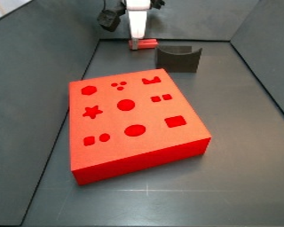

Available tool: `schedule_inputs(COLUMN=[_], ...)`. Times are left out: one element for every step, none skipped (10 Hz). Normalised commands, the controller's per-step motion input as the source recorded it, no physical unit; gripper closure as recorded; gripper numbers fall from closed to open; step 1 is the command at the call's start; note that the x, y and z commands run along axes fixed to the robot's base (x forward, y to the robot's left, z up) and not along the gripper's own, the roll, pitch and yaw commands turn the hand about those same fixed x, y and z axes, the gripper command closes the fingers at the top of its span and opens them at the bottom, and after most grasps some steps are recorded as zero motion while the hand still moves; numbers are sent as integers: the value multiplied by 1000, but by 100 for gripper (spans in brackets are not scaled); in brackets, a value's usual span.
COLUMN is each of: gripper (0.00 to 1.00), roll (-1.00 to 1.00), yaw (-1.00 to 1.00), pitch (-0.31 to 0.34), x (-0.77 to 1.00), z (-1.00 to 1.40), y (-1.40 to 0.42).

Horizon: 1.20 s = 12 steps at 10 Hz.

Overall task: Pick up the double-square object. Move up. Place the double-square object on the fixture. Regrasp the double-square object. Move to above the board. Insert the double-square object.
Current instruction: Pick up the double-square object, then move up.

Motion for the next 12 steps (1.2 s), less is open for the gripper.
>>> schedule_inputs(gripper=[100, 100, 100, 100, 100, 100, 100, 100, 100, 100, 100, 100], roll=[0, 0, 0, 0, 0, 0, 0, 0, 0, 10, 28, 46], yaw=[0, 0, 0, 0, 0, 0, 0, 0, -12, -25, -30, -31], pitch=[0, 0, 0, 0, 0, 0, 0, 0, 6, 47, 67, 86], x=[0, 0, 0, 0, 0, 0, 0, 0, -6, -30, -19, -13], z=[0, 0, 0, 0, 0, 0, 0, 833, 820, 675, 541, 395], y=[0, 0, 0, 0, 0, 0, 0, 0, 0, -3, 0, -1])
